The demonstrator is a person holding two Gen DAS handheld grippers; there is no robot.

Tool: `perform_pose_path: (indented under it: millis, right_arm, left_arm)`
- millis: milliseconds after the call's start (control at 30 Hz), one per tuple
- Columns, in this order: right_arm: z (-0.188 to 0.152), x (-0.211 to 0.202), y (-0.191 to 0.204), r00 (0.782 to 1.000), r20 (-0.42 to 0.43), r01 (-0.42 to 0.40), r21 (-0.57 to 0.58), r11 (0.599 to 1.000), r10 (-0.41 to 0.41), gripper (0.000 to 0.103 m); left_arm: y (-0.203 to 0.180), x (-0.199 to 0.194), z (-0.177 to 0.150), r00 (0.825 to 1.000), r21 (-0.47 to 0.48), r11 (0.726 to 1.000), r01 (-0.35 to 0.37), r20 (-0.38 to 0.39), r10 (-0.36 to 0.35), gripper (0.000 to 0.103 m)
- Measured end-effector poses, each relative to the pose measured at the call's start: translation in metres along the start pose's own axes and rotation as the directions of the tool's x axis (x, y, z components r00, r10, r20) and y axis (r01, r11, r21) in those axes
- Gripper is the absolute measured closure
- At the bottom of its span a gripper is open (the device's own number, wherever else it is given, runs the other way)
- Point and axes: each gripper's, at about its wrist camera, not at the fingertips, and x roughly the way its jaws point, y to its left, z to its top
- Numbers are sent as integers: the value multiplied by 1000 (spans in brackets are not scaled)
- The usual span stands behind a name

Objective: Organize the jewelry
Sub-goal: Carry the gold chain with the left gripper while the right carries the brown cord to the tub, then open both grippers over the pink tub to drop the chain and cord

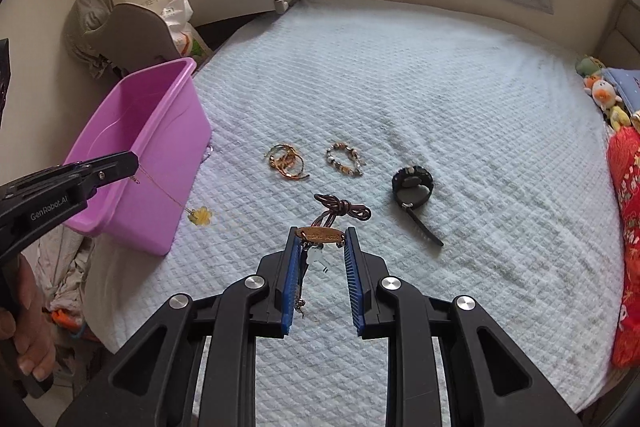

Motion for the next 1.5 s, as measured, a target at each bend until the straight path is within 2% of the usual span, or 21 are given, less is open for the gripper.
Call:
perform_pose_path:
  millis: [200, 467, 567, 733, 1033, 1233, 1500]
  right_arm:
    - [20, -15, 20, 996, 10, -89, -77, 993, 90, 82]
    - [57, -24, 59, 974, 15, -224, -140, 965, 228, 82]
    - [70, -23, 78, 965, 18, -255, -161, 953, 262, 82]
    - [91, -16, 114, 957, 9, -283, -162, 945, 289, 82]
    - [115, 11, 198, 955, -19, -294, -187, 937, 295, 82]
    - [124, 56, 254, 949, -103, -311, -185, 932, 297, 82]
    - [128, 99, 294, 949, -191, -284, -185, 941, 249, 82]
  left_arm:
    - [20, -49, 16, 997, -44, 997, -56, 41, 58, 99]
    - [70, -100, 36, 990, -147, 983, -112, 72, 123, 99]
    - [92, -112, 42, 985, -170, 976, -135, 79, 151, 99]
    - [128, -120, 54, 980, -154, 974, -166, 84, 181, 99]
    - [202, -91, 56, 986, -101, 982, -158, 45, 163, 99]
    - [245, -56, 48, 992, -88, 989, -122, -19, 121, 99]
    - [276, -12, 41, 992, -71, 995, -74, -107, 66, 99]
